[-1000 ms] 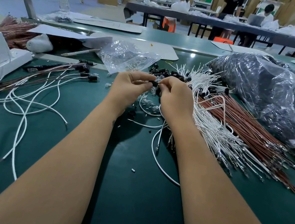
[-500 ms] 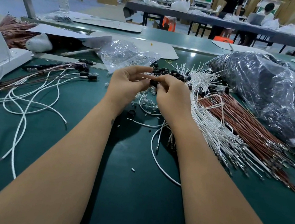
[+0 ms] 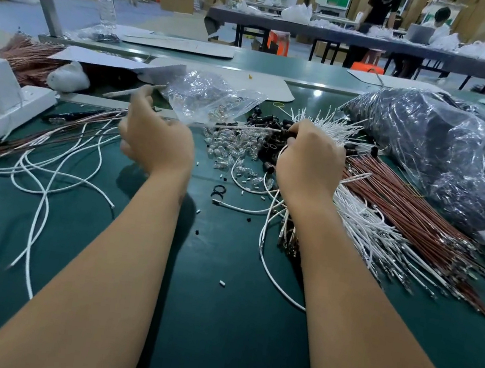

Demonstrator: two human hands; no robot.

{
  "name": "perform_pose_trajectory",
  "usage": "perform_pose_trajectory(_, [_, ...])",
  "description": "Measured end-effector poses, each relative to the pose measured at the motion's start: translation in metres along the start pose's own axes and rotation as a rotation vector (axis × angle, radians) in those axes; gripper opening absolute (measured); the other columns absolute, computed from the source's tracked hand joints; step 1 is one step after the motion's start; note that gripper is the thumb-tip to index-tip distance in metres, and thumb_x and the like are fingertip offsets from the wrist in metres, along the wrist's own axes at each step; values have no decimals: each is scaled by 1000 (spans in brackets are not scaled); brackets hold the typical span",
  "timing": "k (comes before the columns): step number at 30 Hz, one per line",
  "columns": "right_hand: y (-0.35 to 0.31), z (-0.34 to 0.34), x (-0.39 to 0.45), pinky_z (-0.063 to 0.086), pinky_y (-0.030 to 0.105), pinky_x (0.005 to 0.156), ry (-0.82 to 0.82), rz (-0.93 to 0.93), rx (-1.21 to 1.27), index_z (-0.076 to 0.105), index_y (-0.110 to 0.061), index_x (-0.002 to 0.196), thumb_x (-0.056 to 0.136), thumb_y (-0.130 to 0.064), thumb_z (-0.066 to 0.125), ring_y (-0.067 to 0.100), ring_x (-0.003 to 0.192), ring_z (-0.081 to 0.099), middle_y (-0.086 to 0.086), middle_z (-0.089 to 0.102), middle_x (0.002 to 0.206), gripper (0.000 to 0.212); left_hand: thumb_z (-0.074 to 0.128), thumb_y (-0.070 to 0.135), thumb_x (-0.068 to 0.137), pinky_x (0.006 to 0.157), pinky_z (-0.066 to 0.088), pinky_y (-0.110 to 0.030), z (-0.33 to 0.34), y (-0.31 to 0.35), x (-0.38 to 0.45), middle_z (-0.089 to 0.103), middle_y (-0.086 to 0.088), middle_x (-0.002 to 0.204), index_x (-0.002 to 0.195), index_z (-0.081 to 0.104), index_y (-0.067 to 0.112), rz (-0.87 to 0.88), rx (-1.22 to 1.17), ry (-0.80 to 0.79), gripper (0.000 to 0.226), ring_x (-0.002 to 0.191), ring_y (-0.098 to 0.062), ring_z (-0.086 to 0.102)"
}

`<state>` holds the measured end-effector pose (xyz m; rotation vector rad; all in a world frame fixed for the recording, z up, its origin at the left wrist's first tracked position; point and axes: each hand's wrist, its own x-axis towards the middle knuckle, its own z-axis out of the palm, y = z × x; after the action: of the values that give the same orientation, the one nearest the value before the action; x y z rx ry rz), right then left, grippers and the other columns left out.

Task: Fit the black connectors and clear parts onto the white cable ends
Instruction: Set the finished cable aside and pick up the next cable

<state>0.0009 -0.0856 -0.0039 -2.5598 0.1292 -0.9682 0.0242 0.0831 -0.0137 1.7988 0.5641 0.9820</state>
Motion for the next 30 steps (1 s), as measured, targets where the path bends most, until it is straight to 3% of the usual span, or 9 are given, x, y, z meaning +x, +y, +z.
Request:
perform_pose_trajectory(2, [-1, 1, -1, 30, 30, 76, -48, -11, 39, 61, -13, 103, 91, -1, 52, 21, 83, 59, 1, 65, 91, 19, 47, -3, 78, 106, 24, -42, 2, 4, -12, 53, 0, 131, 133, 48, 22, 326, 115, -123, 60, 130, -24, 37])
perform_pose_trajectory(4, [-3, 2, -3, 31, 28, 76, -89, -67, 86, 61, -14, 107, 92, -1, 52, 18, 83, 58, 1, 67, 94, 22, 50, 1, 83, 105, 22, -39, 5, 10, -26, 59, -2, 124, 129, 55, 20, 613, 131, -319, 50, 127, -22, 41])
perform_pose_trajectory(7, [-7, 2, -7, 31, 30, 76, -67, -194, 103, 62, -15, 108, 92, -3, 52, 22, 86, 59, 2, 68, 96, 23, 50, 11, 92, 97, 34, -35, 9, 11, -35, 73, -2, 101, 112, 70, 21, 804, 188, -519, 30, 108, -24, 56])
perform_pose_trajectory(10, [-4, 3, -6, 34, 30, 76, -44, -201, 7, 62, -16, 105, 91, -2, 53, 20, 82, 59, 0, 67, 91, 21, 51, 9, 91, 79, 39, -32, 5, 7, -24, 74, -4, 90, 106, 73, 20, 717, 259, -430, 29, 88, -23, 57])
perform_pose_trajectory(15, [3, 3, -4, 38, 31, 75, -73, -113, -32, 61, -15, 106, 93, -3, 51, 23, 81, 61, 2, 68, 91, 20, 46, 7, 92, 82, 30, -38, -3, -6, -10, 69, -8, 95, 106, 71, 21, 462, 412, -269, 31, 99, -31, 53])
perform_pose_trajectory(19, [4, 2, -4, 35, 28, 70, -109, -120, 80, 64, -15, 111, 94, -7, 52, 20, 83, 57, 2, 69, 97, 22, 51, 9, 92, 86, 39, -36, 5, 2, -22, 70, -4, 105, 116, 66, 19, 711, 290, -441, 30, 99, -25, 54])
perform_pose_trajectory(23, [0, 0, -6, 30, 27, 71, -122, -181, 158, 65, -17, 108, 93, -8, 53, 18, 84, 55, 0, 69, 99, 21, 58, 17, 93, 83, 43, -36, 10, 9, -34, 74, -3, 95, 100, 75, 16, 840, 166, -525, 18, 89, -28, 59])
perform_pose_trajectory(27, [2, 4, -5, 31, 29, 75, -100, -163, 5, 61, -15, 106, 93, -8, 54, 20, 81, 59, 0, 68, 92, 16, 56, 21, 94, 78, 31, -35, 6, -2, -17, 71, -8, 92, 99, 73, 18, 613, 371, -381, 18, 96, -30, 55])
perform_pose_trajectory(30, [4, 4, -4, 35, 29, 74, -106, -119, 53, 61, -13, 106, 93, -5, 54, 19, 78, 56, 2, 68, 92, 17, 53, 21, 94, 85, 33, -38, 4, -8, -10, 68, -11, 97, 104, 71, 18, 479, 446, -385, 20, 105, -33, 51])
